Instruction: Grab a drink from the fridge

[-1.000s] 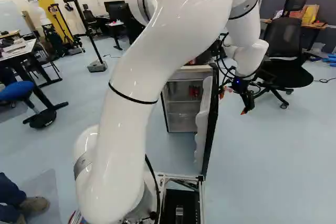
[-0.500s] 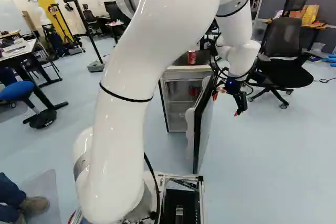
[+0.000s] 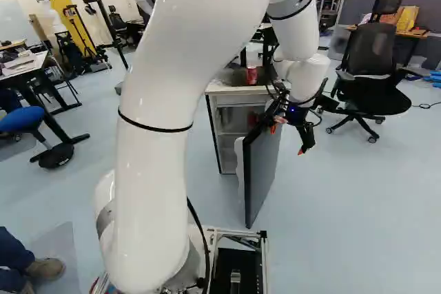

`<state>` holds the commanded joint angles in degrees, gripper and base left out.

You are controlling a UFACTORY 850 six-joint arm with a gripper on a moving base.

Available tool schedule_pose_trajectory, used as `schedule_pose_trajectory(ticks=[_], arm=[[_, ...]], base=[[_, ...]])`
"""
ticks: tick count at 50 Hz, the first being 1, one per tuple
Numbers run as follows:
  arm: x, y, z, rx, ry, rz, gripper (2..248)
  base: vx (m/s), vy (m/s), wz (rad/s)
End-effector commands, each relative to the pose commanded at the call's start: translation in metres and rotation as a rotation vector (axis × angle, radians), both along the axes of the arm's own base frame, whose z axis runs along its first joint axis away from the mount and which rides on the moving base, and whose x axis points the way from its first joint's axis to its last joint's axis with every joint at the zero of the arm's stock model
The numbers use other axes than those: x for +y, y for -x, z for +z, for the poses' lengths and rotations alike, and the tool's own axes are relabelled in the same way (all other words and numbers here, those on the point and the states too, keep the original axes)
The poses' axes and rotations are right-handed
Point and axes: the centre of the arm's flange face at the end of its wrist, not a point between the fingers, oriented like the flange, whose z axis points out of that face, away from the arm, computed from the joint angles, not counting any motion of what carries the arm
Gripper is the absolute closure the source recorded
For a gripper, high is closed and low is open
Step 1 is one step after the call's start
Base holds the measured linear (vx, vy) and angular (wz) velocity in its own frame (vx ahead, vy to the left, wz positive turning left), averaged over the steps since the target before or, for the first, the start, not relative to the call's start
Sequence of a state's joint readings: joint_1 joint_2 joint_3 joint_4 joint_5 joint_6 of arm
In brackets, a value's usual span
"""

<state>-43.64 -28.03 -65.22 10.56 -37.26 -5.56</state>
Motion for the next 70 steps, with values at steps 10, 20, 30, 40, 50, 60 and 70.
schedule_pose_trajectory(ticks=[10,20,30,40,50,60,70], arm=[[0.015,0.003,0.0,0.002,0.001,0.015,3],[0.03,0.004,-0.001,0.001,0.004,0.033,3],[0.046,0.004,-0.001,-0.004,0.013,0.054,3],[0.062,0.003,-0.002,-0.013,0.026,0.076,3],[0.078,0.003,-0.002,-0.024,0.04,0.1,3],[0.093,0.001,-0.002,-0.048,0.068,0.122,3],[0.108,-0.001,-0.002,-0.082,0.106,0.144,3]], base=[[0.0,0.0,0.0],[0.0,0.0,0.0],[0.0,0.0,0.0],[0.0,0.0,0.0],[0.0,0.0,0.0],[0.0,0.0,0.0],[0.0,0.0,0.0]])
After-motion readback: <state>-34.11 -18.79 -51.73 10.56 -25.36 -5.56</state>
